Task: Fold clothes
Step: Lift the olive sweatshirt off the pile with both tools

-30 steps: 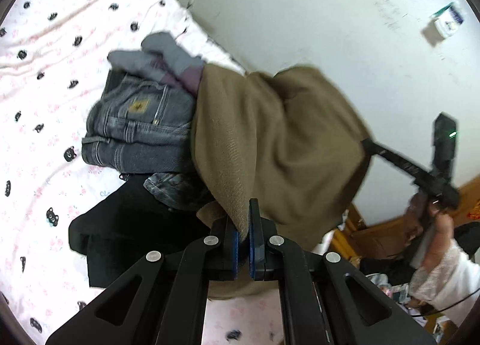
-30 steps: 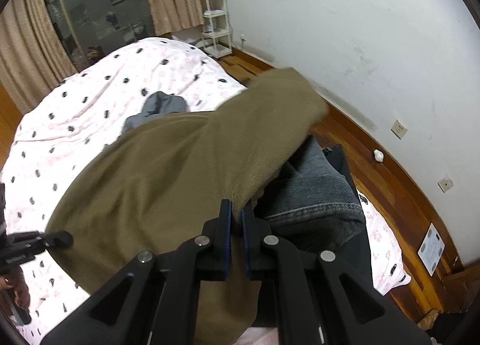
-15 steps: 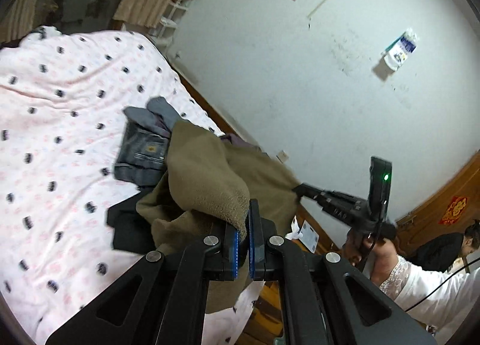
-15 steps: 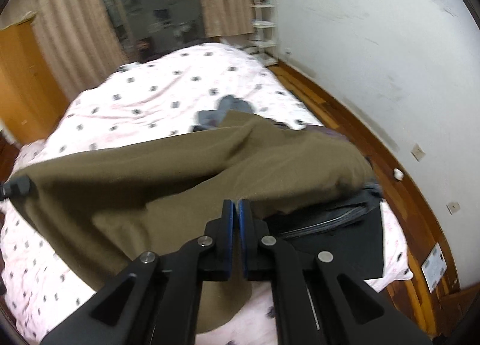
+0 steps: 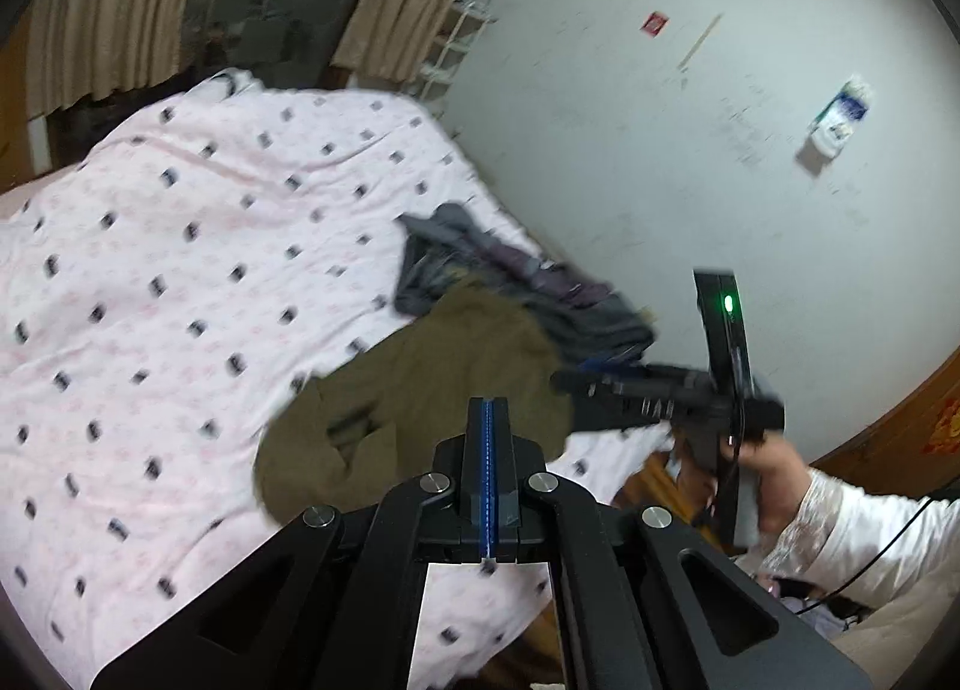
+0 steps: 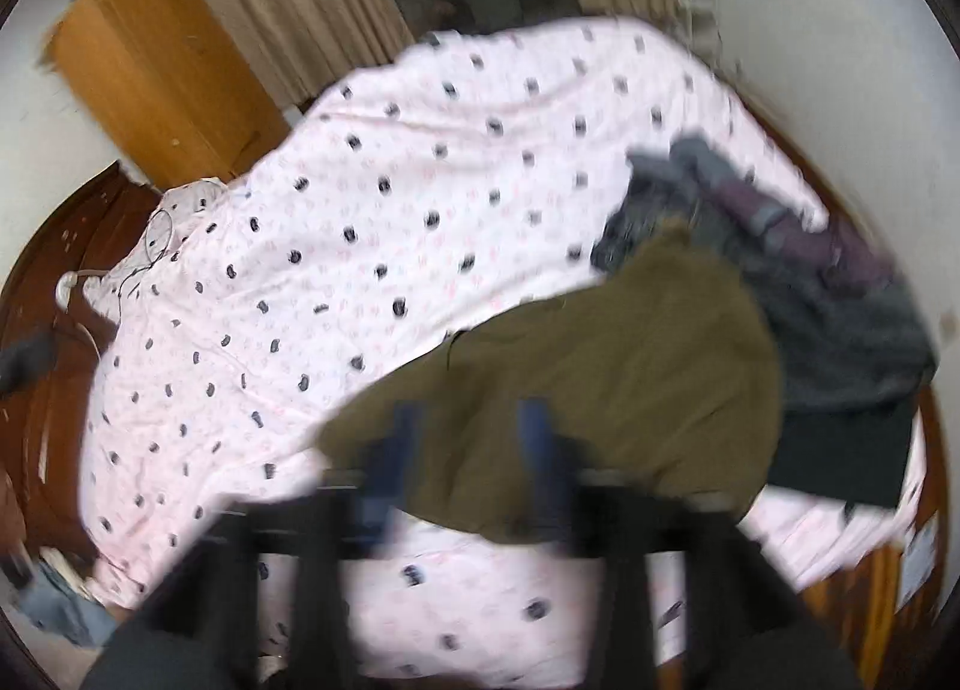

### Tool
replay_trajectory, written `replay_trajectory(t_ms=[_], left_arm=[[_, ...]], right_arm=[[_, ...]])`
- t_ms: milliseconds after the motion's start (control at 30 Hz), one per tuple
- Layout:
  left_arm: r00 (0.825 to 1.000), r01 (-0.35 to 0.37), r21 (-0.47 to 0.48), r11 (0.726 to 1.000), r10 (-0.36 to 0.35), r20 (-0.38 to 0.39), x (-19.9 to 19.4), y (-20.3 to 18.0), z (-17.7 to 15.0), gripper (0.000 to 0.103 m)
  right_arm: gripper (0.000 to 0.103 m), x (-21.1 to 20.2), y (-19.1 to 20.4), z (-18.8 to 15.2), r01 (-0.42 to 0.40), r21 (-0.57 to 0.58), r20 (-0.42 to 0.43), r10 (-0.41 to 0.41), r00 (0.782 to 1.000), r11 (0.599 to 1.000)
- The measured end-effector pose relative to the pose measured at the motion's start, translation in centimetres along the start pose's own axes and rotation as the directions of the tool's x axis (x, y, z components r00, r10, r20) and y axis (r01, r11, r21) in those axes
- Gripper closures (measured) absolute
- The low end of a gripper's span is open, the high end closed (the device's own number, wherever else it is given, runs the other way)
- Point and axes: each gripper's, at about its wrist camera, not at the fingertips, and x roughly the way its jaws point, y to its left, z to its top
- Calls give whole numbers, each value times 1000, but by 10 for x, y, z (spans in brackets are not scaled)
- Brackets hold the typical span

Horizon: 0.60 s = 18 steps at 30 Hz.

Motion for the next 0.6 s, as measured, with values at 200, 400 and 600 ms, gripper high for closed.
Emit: replay_trajectory(t_ms=[200, 400, 600], left_arm=[[994, -91, -94, 991, 85, -63, 45, 42, -36, 101], [977, -203, -230, 952, 182, -111, 122, 97, -68, 51], [960, -254, -341, 905, 191, -206, 198, 149, -95, 51]], right_arm=[[31, 55, -37, -5, 122, 105, -94, -112, 989, 987], [31, 114, -107, 16, 310, 23, -131, -305, 943, 950], [31, 173, -169, 60, 381, -57, -142, -385, 912, 923]])
